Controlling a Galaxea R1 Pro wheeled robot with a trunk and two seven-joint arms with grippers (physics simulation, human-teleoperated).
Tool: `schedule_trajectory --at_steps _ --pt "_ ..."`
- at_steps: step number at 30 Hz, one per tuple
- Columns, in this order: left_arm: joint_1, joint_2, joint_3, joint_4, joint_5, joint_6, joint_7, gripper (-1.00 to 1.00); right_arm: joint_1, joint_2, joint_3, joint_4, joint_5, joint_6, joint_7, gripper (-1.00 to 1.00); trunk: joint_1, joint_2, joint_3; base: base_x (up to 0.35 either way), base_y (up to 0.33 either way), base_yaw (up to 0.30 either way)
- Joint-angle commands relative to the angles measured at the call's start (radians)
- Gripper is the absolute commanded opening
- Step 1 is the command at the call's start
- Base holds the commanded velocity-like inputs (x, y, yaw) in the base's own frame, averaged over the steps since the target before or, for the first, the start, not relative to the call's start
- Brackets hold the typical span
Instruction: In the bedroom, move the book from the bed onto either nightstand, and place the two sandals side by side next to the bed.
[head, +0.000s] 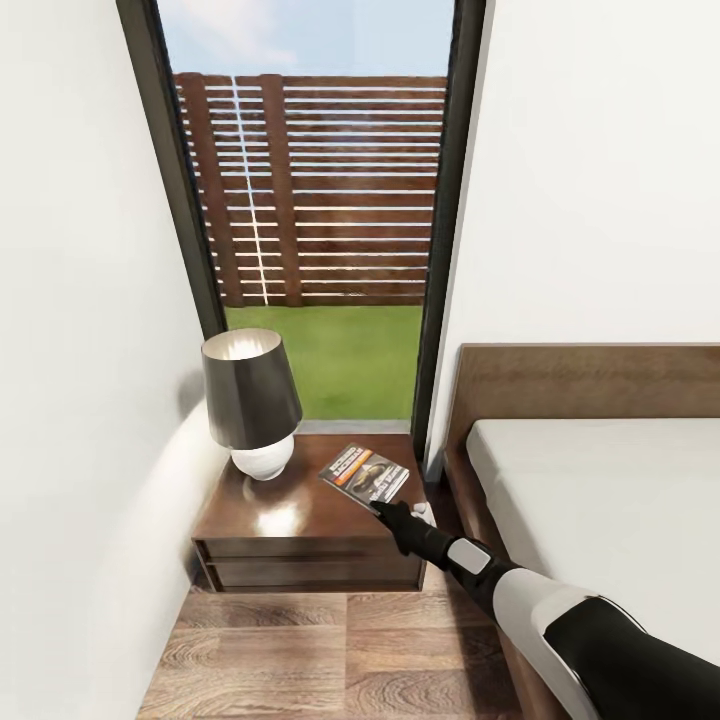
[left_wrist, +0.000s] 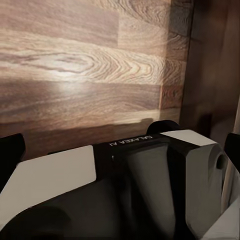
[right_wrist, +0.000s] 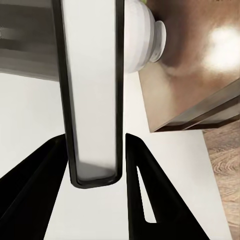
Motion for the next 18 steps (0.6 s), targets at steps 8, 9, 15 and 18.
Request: schedule_trajectory --at_steps 8,9,15,18 --pt "0.017 -0.007 0.009 0.0 -0.006 -0.002 -0.002 1.0 -0.001 0.0 0.007 0.001 -0.011 0.006 0.002 -1.0 0.0 0.0 -0.001 0.0 0.0 0.0" --pt "0.02 -0.009 0.009 0.0 -0.006 -0.002 -0.001 1.0 -0.001 0.0 0.007 0.001 -0.011 0.006 0.002 -1.0 0.0 0.0 -0.001 0.0 0.0 0.0" --pt "0.031 -0.029 0.009 0.0 -0.006 -0.005 0.033 1.0 -0.001 0.001 0.008 0.001 -0.009 0.006 0.002 -1.0 0.0 0.0 -0.001 0.0 0.0 0.0" --pt "0.033 -0.032 0.009 0.0 -0.006 -0.005 0.047 1.0 -0.001 0.002 0.009 0.001 -0.009 0.006 0.002 -1.0 0.0 0.0 -0.001 0.0 0.0 0.0"
